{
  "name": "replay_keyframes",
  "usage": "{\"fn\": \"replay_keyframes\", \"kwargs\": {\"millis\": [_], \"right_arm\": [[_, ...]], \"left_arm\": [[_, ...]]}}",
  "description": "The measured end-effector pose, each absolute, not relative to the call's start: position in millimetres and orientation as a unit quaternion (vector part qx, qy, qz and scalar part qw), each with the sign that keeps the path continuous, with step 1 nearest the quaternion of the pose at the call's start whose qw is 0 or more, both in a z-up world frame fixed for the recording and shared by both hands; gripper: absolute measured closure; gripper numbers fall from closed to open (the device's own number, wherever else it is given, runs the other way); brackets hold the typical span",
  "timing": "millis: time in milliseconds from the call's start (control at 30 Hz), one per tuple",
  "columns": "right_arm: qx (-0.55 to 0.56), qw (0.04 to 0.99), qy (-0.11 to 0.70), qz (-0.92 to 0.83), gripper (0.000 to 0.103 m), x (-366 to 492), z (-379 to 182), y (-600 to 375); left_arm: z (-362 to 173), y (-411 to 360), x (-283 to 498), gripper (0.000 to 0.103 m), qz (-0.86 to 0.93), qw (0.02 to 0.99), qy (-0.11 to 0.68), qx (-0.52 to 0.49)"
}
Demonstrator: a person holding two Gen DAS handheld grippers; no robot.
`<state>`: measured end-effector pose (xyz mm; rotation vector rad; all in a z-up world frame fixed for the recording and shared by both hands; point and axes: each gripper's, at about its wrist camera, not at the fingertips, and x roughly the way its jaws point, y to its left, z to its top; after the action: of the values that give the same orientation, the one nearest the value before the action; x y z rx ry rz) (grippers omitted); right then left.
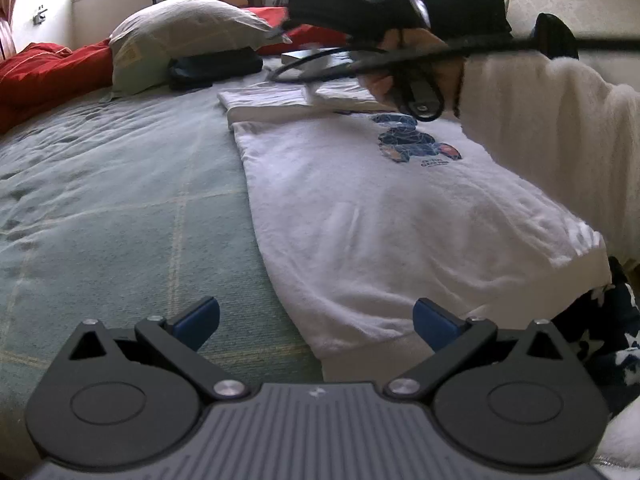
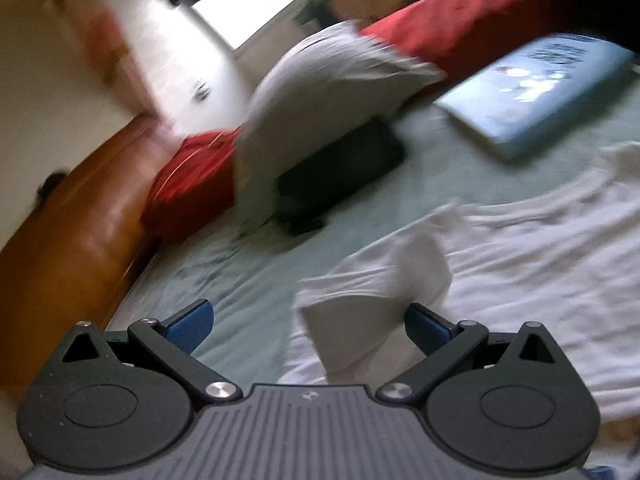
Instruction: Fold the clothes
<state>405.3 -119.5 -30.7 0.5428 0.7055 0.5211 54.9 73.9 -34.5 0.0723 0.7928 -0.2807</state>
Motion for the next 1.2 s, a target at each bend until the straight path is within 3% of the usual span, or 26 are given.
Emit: {"fn": "replay_keyframes", "kwargs": {"millis": [300,600,667,733,800,1000,1067,1133,1200], "right_arm": [[0.202,0.897,0.320,0.230,0.000,386.2,-1.9,-144.9],[-0.014,0.961,0.277,0.018,0.000,298.7,25.3,-291.4],[-0.029,0.956,0.290,-0.016,0.008,281.6,11.3,-325.7],[-0.025,0.947,0.319,-0.036,0.036,273.3,-8.6,-352.1],[-0.009,0.943,0.330,-0.033,0.051,269.5,-25.3,-365.2],[-0.032,0.952,0.303,-0.005,0.056,279.8,-44.8,-356.7],[-0.064,0.955,0.289,0.004,0.063,289.4,-44.3,-342.3],[-0.103,0.956,0.274,0.012,0.089,292.4,-44.8,-332.9],[-0.154,0.952,0.265,0.019,0.092,288.9,-47.3,-324.6]], "left_arm": [[-34.5,70.0,55.4,0.001,-0.132,0.910,0.389,0.047],[-21.6,59.1,66.8,0.001,-0.126,0.916,0.373,0.073],[-19.4,54.3,73.6,0.001,-0.119,0.918,0.372,0.075],[-19.0,48.6,79.1,0.001,-0.117,0.918,0.373,0.071],[-19.5,40.5,82.2,0.001,-0.119,0.917,0.375,0.071],[-18.8,13.7,89.1,0.001,-0.120,0.913,0.380,0.087],[-18.6,5.8,91.7,0.001,-0.116,0.912,0.383,0.092],[-18.3,-1.9,93.8,0.001,-0.116,0.911,0.384,0.096],[-18.5,-8.7,94.0,0.001,-0.121,0.910,0.384,0.099]]}}
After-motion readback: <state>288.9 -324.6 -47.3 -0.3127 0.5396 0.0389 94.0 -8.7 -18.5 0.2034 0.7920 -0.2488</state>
